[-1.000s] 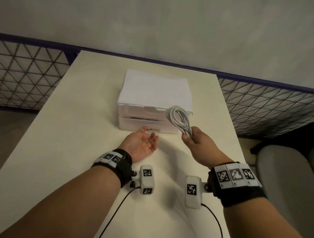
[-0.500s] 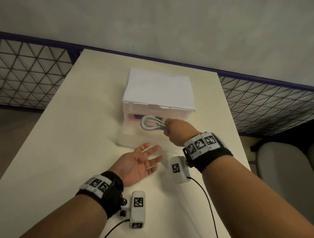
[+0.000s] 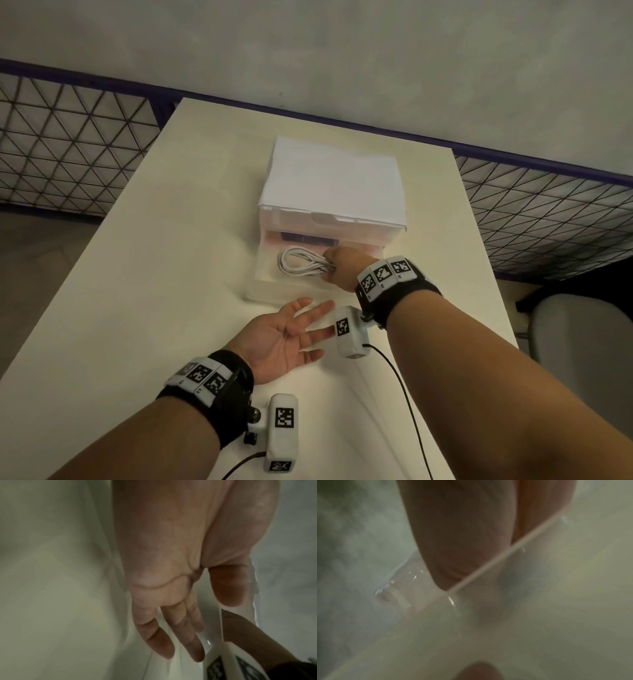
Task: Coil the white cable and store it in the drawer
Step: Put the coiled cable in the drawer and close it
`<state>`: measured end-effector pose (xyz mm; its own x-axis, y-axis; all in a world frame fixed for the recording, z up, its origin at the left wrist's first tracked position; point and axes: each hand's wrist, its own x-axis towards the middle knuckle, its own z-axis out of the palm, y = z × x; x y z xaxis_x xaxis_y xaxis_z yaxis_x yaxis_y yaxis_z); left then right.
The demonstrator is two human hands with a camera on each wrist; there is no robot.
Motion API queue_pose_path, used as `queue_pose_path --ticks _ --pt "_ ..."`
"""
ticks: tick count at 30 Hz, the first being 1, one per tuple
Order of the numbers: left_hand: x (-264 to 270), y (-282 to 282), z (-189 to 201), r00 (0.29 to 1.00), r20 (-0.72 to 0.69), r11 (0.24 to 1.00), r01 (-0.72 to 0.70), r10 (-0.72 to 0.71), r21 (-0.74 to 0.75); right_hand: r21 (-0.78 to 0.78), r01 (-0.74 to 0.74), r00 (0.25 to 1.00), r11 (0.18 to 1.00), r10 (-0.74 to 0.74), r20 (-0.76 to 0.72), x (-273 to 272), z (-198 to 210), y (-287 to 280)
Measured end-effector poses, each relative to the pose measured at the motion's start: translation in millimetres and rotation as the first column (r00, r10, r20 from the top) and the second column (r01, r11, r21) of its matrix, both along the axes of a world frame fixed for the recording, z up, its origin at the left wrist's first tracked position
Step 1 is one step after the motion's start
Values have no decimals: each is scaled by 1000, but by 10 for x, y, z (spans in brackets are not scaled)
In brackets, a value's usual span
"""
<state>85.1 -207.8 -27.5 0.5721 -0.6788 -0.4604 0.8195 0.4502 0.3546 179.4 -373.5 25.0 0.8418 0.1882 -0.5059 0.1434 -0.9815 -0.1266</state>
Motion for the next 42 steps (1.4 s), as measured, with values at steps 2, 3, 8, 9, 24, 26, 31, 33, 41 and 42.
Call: queue_pose_path --ticks 2,3,8,9,24,26,31,33,41,42 --pt "7 -12 8 1000 -6 1000 -6 6 7 -65 -10 1000 998 11 9 11 -35 38" --pt "12 -13 5 1000 -4 1000 -8 8 13 -98 -14 1000 995 14 2 19 -48 51" --pt "23 -12 -65 1000 8 1000 1 -1 -5 -166 -6 1000 986 10 25 4 -101 24" --pt "25 -11 -77 1000 11 1000 4 -4 -12 -185 -15 999 983 20 26 -7 -95 23" --pt "116 2 148 998 -55 999 -33 35 42 127 116 956 985 -145 253 -129 9 29" --pt "129 14 147 997 -65 998 -42 45 51 145 48 967 988 -83 240 -149 2 -19" --pt "149 -55 173 996 -55 997 -64 67 50 120 48 996 992 -56 68 -256 159 -153" --pt "186 -93 192 994 -44 994 -92 95 65 114 65 997 991 -69 33 -298 214 -170" --pt "429 -187 411 913 380 723 -163 -147 671 -20 66 953 998 -57 297 -355 -28 -124" --pt "453 -162 386 790 530 510 -333 -308 793 6 76 947 997 -74 311 -358 -64 -138"
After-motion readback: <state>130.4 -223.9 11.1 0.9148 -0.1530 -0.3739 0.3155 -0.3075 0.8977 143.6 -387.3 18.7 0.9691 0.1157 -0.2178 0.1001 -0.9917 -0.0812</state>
